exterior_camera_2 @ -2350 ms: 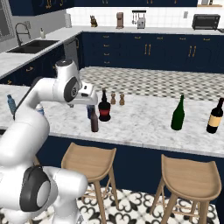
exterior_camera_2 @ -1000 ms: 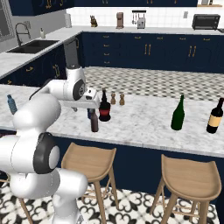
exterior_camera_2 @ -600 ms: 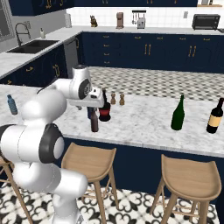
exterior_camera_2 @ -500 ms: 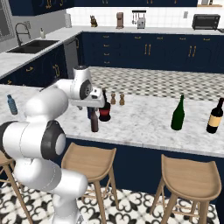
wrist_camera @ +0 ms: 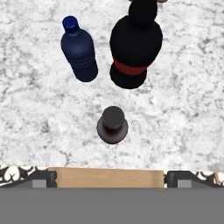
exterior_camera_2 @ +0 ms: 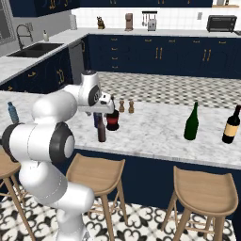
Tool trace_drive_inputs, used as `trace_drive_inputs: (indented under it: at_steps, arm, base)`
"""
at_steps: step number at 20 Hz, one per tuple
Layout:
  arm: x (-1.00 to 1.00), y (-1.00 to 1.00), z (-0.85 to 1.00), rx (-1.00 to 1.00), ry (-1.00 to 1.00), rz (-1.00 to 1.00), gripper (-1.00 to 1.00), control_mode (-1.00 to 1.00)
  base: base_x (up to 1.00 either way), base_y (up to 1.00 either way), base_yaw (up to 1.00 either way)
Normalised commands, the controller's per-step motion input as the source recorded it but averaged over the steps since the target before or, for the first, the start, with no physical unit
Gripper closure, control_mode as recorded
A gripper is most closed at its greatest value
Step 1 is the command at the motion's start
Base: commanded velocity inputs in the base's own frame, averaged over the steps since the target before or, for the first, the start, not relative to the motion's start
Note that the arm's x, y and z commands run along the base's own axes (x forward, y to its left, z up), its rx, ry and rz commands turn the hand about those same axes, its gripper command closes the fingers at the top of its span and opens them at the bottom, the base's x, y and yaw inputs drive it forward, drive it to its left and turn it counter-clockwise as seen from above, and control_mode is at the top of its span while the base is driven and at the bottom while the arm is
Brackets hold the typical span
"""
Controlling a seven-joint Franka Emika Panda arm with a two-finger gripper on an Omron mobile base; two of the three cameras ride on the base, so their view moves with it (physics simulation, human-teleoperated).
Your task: Move the plastic bottles in the middle to the plastics group, and the glass bottles in the middle to the glass group.
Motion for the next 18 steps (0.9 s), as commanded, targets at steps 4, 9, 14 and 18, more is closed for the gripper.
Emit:
trace_drive_inputs:
  at_steps: [4,9,14,18]
  arm:
    - [0.19,0.0,-0.21,0.0,-0.08,0.01,-1.0,-1.0]
    - [0.35,0.0,-0.28,0.0,-0.01,0.0,-1.0,-1.0]
    - [0.02,0.0,-0.13,0.0,0.01,0.0,-1.0,-1.0]
    - [-0.01,0.0,-0.27,0.0,0.0,0.0,-1.0,-1.0]
  base:
    - [0.0,0.0,0.0]
    - [0.0,0.0,0.0]
    - [0.0,0.0,0.0]
    - [0.0,0.0,0.0]
